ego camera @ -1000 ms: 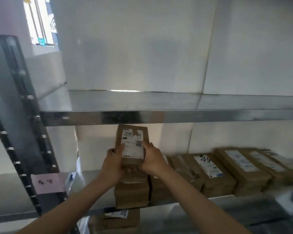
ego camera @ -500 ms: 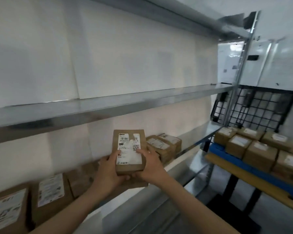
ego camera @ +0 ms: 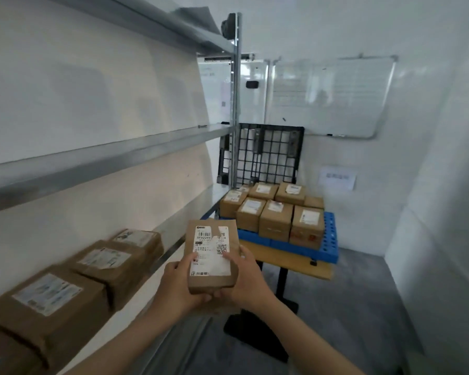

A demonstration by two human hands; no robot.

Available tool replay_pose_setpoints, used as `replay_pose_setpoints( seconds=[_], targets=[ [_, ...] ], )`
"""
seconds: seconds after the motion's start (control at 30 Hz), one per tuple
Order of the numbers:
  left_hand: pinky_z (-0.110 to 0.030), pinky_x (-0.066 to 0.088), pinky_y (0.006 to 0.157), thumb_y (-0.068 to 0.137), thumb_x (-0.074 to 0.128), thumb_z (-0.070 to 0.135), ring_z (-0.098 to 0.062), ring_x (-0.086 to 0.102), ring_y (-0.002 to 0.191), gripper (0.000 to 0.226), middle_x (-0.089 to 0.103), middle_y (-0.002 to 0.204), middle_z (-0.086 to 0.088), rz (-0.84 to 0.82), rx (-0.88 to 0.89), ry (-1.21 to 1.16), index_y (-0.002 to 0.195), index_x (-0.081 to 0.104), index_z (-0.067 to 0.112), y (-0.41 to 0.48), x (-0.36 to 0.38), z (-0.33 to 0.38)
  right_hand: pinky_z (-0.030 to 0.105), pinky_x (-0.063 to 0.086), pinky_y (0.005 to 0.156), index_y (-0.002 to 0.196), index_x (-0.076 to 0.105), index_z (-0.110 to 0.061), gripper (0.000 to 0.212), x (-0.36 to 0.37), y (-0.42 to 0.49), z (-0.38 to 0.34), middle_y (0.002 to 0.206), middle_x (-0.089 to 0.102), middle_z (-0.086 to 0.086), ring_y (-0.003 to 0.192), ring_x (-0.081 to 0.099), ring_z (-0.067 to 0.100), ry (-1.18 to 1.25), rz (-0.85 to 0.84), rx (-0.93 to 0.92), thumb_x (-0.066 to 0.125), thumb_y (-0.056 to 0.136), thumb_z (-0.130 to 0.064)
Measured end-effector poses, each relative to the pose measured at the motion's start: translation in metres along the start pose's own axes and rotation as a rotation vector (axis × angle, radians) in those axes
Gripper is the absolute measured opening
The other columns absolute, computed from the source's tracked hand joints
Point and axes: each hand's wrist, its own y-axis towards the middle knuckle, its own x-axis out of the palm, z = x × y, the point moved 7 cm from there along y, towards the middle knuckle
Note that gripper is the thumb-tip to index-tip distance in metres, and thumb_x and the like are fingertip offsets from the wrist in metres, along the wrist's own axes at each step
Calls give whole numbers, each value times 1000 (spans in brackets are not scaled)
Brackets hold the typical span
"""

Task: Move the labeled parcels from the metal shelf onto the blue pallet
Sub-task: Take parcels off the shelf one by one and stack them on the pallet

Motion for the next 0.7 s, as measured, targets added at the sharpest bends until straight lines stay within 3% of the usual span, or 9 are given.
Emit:
replay_pose_setpoints(
  seconds=[0.4, 0.7],
  targets=[
    [-29, 41, 103, 69, 80, 31, -20, 41, 128, 96, 35, 139, -7, -167, 167, -9, 143, 19, 26, 208, 71, 47, 27, 18, 115, 144, 27, -18, 82, -79, 148, 97, 154, 1, -1, 143, 10, 20, -51, 147, 173, 73, 76, -26],
    [-31, 43, 104, 72, 77, 32, -21, 39, 131, 92, 34, 141, -8, -227, 157, 0, 143, 19, 27, 337, 110, 32, 29, 18, 115, 141, 31, -21, 78, -90, 259, 155, 155, 6, 0, 143, 12, 20, -46, 136, 241, 73, 76, -26]
  ],
)
